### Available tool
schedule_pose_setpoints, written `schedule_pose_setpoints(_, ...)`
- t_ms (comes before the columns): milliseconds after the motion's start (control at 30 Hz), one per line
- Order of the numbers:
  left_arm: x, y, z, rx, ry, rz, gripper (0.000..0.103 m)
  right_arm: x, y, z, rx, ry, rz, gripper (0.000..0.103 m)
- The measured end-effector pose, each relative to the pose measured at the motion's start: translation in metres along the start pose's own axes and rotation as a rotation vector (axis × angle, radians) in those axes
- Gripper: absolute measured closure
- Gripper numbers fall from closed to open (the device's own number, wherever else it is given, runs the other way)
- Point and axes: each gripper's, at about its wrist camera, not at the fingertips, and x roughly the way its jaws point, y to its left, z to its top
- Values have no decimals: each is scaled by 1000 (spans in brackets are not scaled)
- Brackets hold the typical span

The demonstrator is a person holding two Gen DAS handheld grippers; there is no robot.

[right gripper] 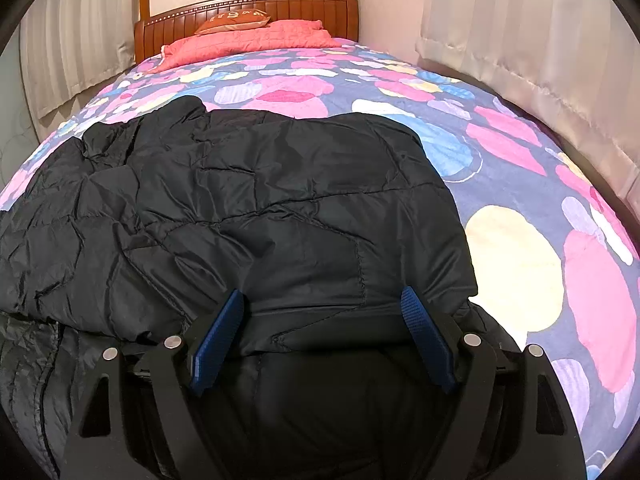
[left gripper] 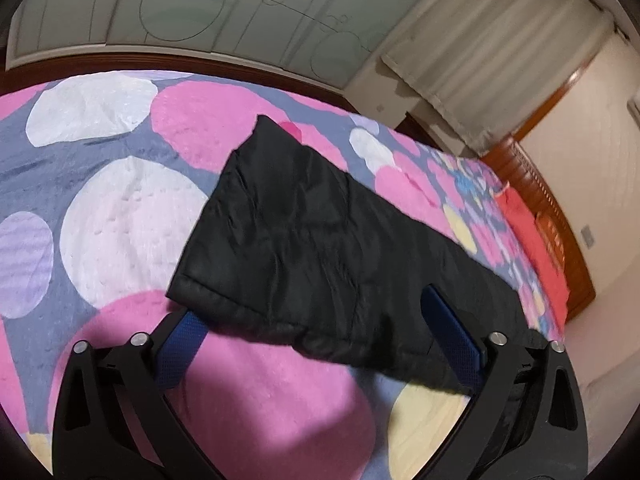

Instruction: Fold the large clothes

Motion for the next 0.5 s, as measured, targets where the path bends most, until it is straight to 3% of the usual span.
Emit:
schedule_pose_setpoints(167,-4,8,6,13,-22,46,57,0,0,0,-1,0,-1,23)
schedule_pose_setpoints(233,-4,7,7,23,-21,46,70,0,-1,0,-1,-1,-1,23)
schedule_pose_setpoints(267,-4,8,8,29,-18,43,83,0,0,0,-1,0,0,23)
schedule_pose_setpoints(400,-8,0,10,65,-15,22,93,0,0,0,0,-1,0,23)
schedule_pose_setpoints(500,-22,-19,9,120,-47,-3,94,0,0,0,-1,-2,-2,23)
